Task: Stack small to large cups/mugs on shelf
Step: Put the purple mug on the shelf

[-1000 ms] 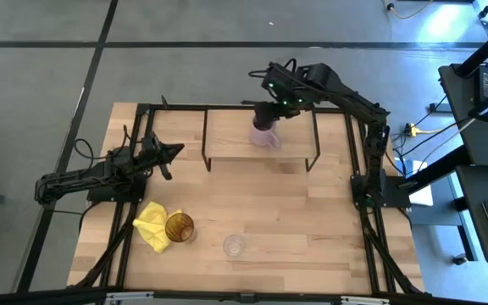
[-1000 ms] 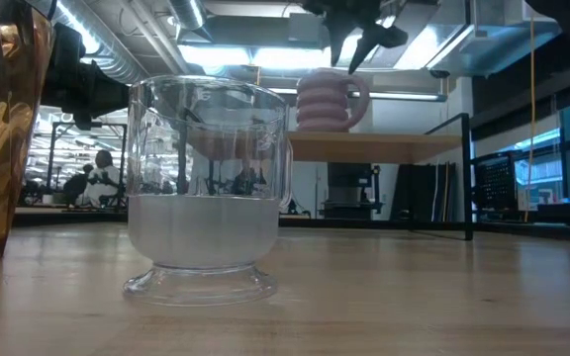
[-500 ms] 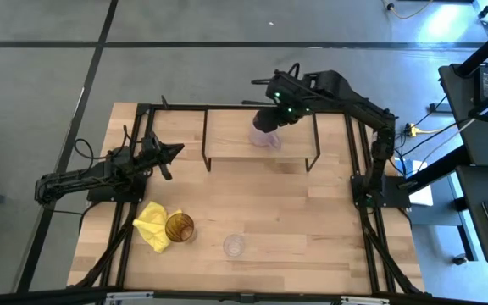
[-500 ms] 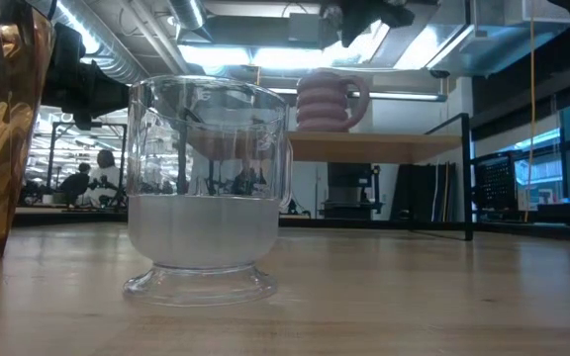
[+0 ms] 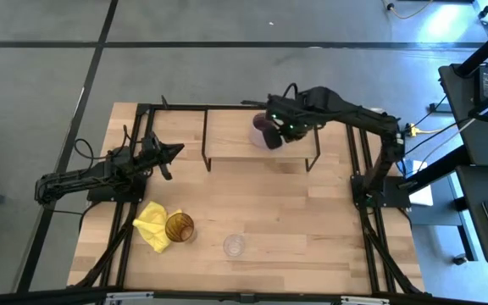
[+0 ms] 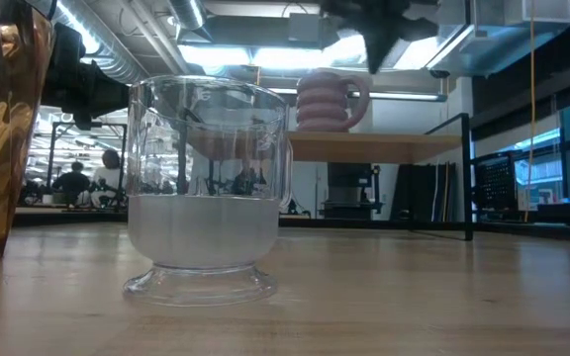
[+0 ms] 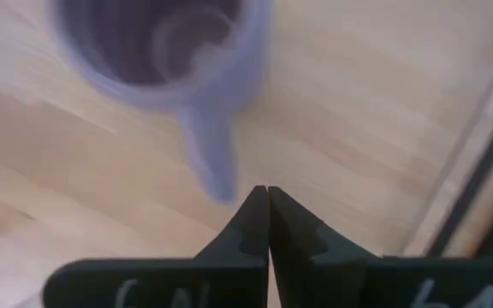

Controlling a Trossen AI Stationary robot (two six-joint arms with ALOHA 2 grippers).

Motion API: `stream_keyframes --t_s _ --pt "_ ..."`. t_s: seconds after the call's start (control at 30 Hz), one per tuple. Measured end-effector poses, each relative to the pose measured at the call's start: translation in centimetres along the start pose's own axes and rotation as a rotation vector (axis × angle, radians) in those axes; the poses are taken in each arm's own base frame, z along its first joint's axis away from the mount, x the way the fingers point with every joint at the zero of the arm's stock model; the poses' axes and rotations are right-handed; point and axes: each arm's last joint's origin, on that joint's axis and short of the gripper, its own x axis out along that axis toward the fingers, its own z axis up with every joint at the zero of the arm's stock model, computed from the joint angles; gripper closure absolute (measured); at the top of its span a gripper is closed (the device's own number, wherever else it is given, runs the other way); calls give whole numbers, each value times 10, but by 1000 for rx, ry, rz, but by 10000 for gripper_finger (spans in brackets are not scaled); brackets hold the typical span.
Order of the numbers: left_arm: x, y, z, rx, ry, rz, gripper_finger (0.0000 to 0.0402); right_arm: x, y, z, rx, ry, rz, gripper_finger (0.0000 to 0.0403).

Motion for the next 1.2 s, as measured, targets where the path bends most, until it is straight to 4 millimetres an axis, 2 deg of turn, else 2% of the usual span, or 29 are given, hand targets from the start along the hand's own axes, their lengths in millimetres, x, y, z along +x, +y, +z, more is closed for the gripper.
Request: stream_keyframes --t_s 0.2,0.37,0.63,1.0,1.2 --pt "0 0 0 0 0 0 401 6 -17 -19 3 25 -58 398" --pt "0 0 0 0 0 0 401 9 -20 -22 6 0 -62 399" --pt "0 0 0 0 0 0 401 8 -11 -13 -1 -89 46 399" --pt "0 0 0 0 -1 1 401 23 4 -5 -28 -110 80 399" --pt "0 0 0 0 -1 0 401 24 7 -4 -44 -100 120 398"
